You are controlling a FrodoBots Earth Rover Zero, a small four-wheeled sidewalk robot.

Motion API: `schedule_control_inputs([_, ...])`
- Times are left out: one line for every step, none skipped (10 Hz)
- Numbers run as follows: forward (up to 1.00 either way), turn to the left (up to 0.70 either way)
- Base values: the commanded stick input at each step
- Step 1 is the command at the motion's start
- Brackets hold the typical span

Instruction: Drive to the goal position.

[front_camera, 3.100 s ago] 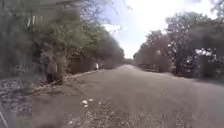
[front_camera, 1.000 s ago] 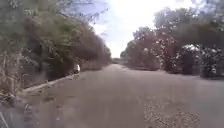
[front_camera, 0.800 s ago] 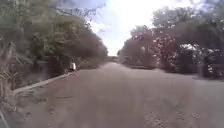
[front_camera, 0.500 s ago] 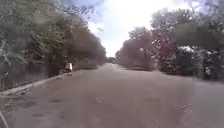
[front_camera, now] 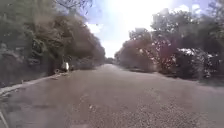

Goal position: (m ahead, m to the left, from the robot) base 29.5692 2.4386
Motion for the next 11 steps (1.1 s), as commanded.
schedule_control_inputs([0.5, 0.0])
schedule_control_inputs([0.5, 0.0])
schedule_control_inputs([0.5, 0.0])
schedule_control_inputs([0.5, 0.0])
schedule_control_inputs([0.5, 0.0])
schedule_control_inputs([0.5, 0.0])
schedule_control_inputs([0.5, 0.0])
schedule_control_inputs([0.5, 0.0])
schedule_control_inputs([0.5, 0.0])
schedule_control_inputs([0.5, 0.0])
schedule_control_inputs([0.5, 0.0])
